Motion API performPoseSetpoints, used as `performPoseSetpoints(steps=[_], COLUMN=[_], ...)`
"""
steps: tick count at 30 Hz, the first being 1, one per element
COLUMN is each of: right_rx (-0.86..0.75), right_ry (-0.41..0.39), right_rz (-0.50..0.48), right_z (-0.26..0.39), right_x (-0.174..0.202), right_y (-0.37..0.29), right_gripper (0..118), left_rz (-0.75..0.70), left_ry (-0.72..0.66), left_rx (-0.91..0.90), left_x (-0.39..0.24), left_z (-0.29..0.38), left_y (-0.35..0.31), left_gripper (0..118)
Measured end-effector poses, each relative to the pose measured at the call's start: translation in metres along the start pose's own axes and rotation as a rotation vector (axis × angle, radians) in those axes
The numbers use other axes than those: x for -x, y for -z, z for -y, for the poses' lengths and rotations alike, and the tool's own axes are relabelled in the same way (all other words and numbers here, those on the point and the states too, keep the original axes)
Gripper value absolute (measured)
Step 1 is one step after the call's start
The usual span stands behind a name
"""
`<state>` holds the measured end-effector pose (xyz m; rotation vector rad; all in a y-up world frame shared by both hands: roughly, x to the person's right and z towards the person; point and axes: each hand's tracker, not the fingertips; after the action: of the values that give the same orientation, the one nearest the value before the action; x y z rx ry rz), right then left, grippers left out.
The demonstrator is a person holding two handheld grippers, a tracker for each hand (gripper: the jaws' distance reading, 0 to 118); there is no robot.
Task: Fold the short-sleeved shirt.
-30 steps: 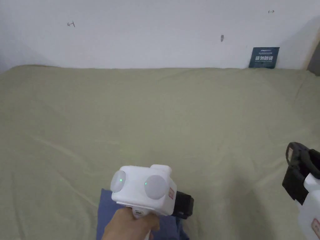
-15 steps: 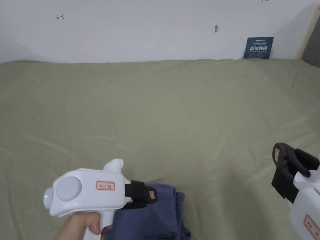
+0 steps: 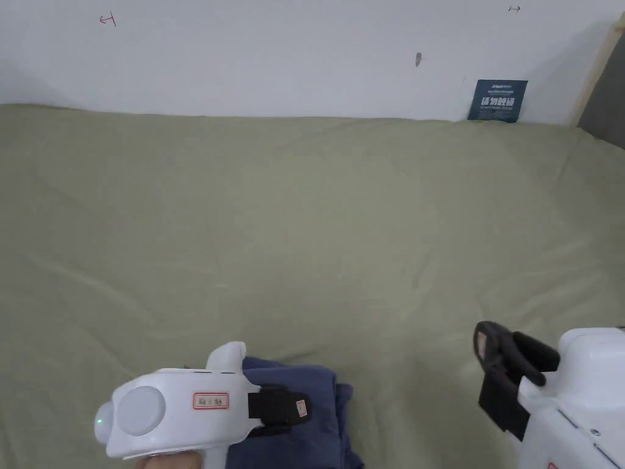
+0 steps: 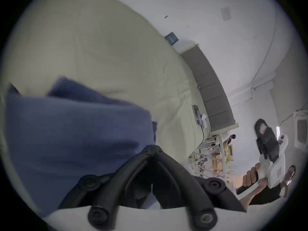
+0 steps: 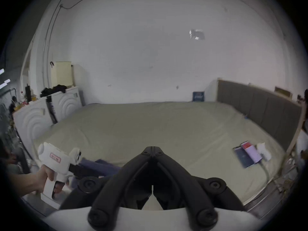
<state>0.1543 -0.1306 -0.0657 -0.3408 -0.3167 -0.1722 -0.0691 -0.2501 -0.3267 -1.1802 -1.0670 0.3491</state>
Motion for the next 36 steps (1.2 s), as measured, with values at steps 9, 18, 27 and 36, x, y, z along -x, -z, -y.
performPoseSetpoints(steps=[9, 18, 27, 36], right_rx=[0.485, 0.757, 0.746, 0.755], right_ry=[0.418, 0.763, 0.802, 0.818], right_rz=[-0.577, -0.741, -0.775, -0.785], right_z=[0.065, 0.157, 0.155, 0.156], right_x=[0.027, -0.003, -0.006, -0.007], right_y=[0.124, 0.213, 0.21, 0.211], right_gripper=[1, 1, 1, 1], left_rz=[-0.238, -0.206, 0.066, 0.267], left_ry=[0.184, -0.007, -0.172, -0.257], left_rx=[-0.175, -0.161, 0.007, 0.078], left_x=[0.022, 0.085, 0.11, 0.124], left_z=[0.005, 0.003, -0.01, -0.013], left_y=[-0.107, -0.12, -0.093, -0.029], left_gripper=[0, 0, 98, 115])
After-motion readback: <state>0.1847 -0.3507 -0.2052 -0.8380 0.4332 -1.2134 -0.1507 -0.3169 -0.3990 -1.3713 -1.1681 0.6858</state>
